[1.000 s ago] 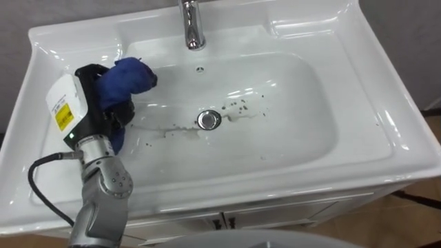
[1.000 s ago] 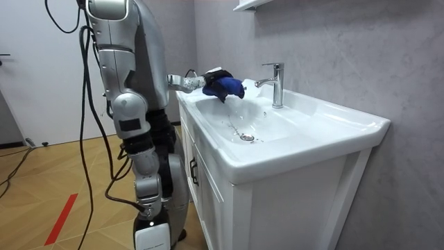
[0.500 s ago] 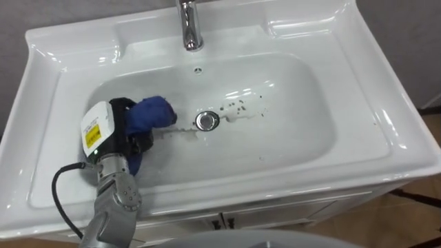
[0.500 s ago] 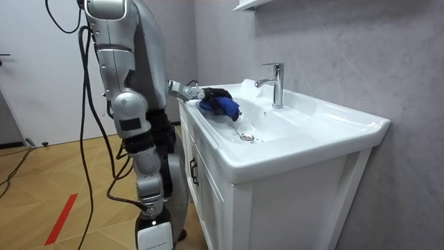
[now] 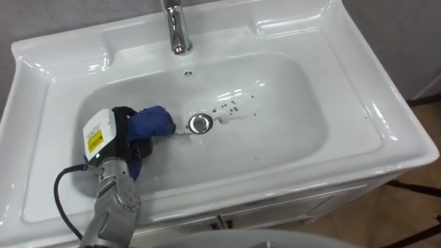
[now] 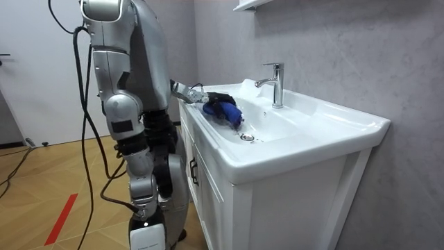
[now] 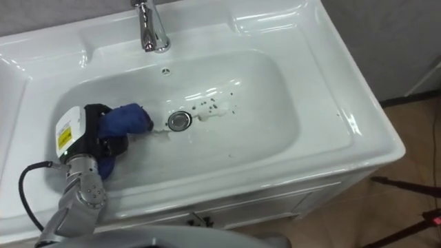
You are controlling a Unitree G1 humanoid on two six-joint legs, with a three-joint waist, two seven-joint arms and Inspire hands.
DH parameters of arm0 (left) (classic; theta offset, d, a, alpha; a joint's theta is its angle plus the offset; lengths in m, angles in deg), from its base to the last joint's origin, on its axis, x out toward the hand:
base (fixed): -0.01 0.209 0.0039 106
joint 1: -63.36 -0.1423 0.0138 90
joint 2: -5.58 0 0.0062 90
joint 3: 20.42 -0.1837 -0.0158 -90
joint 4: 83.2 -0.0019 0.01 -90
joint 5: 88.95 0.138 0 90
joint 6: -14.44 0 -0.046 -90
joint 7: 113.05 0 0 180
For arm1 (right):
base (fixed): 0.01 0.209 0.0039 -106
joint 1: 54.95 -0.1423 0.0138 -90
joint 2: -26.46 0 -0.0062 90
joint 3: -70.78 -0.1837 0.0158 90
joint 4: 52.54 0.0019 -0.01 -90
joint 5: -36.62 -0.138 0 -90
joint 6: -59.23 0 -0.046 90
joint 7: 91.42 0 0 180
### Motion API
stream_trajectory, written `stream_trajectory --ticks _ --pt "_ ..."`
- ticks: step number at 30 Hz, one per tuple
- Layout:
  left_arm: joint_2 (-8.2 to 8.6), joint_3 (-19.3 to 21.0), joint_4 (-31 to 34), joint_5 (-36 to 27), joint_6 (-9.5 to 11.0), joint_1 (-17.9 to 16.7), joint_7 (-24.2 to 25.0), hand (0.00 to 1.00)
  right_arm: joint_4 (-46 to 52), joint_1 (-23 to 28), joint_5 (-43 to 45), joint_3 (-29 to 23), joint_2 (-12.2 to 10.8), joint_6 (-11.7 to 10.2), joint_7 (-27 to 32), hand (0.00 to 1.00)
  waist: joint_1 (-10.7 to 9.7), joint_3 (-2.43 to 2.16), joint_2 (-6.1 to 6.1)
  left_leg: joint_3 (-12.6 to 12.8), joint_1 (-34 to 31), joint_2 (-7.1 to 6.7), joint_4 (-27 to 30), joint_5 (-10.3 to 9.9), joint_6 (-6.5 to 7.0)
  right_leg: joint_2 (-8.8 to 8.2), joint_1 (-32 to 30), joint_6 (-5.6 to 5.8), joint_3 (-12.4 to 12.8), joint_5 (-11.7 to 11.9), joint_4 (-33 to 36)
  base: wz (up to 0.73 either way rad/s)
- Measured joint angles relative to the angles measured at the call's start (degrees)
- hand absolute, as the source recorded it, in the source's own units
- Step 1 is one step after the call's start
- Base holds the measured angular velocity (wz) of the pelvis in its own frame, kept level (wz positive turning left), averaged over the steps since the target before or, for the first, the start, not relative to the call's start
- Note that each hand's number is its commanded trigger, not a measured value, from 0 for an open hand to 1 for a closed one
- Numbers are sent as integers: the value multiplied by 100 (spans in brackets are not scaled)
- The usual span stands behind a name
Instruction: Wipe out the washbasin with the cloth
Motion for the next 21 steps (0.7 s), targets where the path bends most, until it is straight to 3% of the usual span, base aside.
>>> stream_trajectory --ticks 12,21 --pt "4 -9 -436 5 -26 155 -72 100 88 -18 33 148 -9 66 75 0 -31 -9 21 55 31 33 3 -2 -6 35 11 -13 108 8 9 -2" --pt "14 -34 -600 269 -281 404 653 100 131 -20 245 150 -106 178 -85 0 -195 21 64 90 11 43 -1 -9 -16 40 -8 -34 119 23 76 -2"
